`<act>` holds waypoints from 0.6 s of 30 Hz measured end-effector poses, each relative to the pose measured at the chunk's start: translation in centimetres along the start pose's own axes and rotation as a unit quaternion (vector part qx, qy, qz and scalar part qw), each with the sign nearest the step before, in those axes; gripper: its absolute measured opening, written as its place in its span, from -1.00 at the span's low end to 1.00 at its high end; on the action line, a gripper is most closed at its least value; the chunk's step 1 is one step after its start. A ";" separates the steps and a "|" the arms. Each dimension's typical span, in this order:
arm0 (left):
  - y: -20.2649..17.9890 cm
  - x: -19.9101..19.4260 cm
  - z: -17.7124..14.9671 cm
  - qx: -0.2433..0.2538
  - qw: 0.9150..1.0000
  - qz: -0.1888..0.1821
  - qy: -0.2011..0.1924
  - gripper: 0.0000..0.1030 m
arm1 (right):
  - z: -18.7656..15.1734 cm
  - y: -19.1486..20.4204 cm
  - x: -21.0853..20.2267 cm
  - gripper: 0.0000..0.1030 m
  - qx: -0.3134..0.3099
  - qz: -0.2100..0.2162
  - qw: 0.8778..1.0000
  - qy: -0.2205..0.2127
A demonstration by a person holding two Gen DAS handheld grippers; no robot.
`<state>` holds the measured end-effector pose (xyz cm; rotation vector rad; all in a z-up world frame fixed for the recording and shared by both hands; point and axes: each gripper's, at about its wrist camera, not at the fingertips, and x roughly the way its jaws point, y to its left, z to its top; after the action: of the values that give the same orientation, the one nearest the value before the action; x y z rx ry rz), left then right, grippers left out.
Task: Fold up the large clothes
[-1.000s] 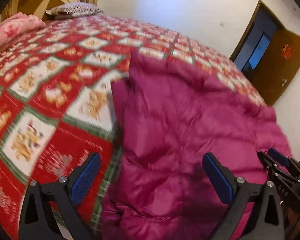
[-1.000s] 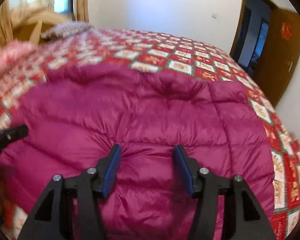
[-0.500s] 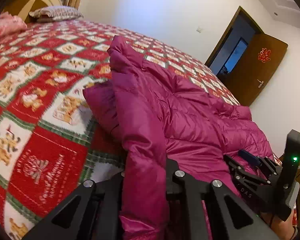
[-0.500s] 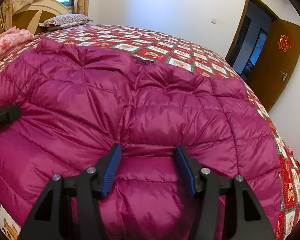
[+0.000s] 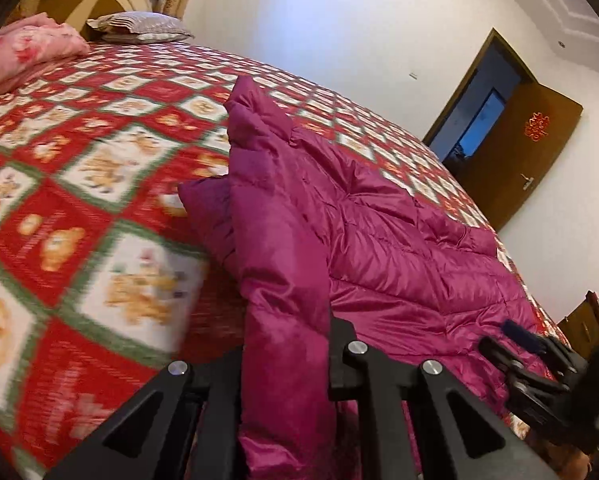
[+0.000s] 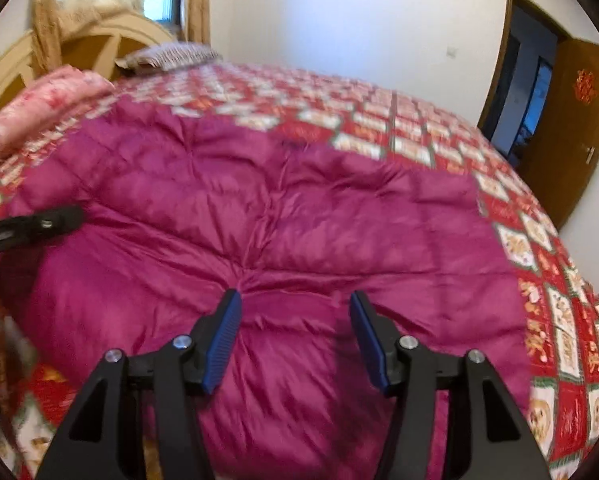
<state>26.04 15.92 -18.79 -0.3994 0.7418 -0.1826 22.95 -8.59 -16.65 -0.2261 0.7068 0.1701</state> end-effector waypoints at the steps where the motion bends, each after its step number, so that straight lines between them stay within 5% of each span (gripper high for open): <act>1: 0.6 -0.4 0.1 -0.003 1.000 0.001 0.000 -0.81 | -0.4 0.6 0.0 0.30 -0.001 -0.002 1.000 0.005; 3: 1.1 -0.8 0.0 -0.005 1.000 -0.008 0.000 -0.81 | -1.7 2.2 1.5 0.29 -0.017 0.004 0.999 0.041; 5: 1.0 -0.9 -0.1 -0.010 1.000 -0.013 0.000 -0.81 | -2.6 3.4 2.4 0.30 -0.037 -0.020 0.999 0.027; 9: 0.1 -1.8 0.2 -0.010 1.000 -0.010 -0.009 -0.81 | -2.0 2.4 2.2 0.28 -0.017 0.006 0.999 0.043; 12: -1.9 -3.2 1.1 0.016 1.000 -0.003 -0.027 -0.81 | -1.8 -0.3 -0.3 0.26 0.020 0.037 0.999 0.010; 18: -9.3 -5.0 4.1 0.090 0.994 0.005 -0.060 -0.81 | -2.4 -10.3 -3.4 0.36 0.117 -0.040 0.990 -0.065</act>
<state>25.02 10.16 -9.14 -0.2323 0.6041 -0.2128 21.28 -19.42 -14.70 -0.0180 0.5815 0.0232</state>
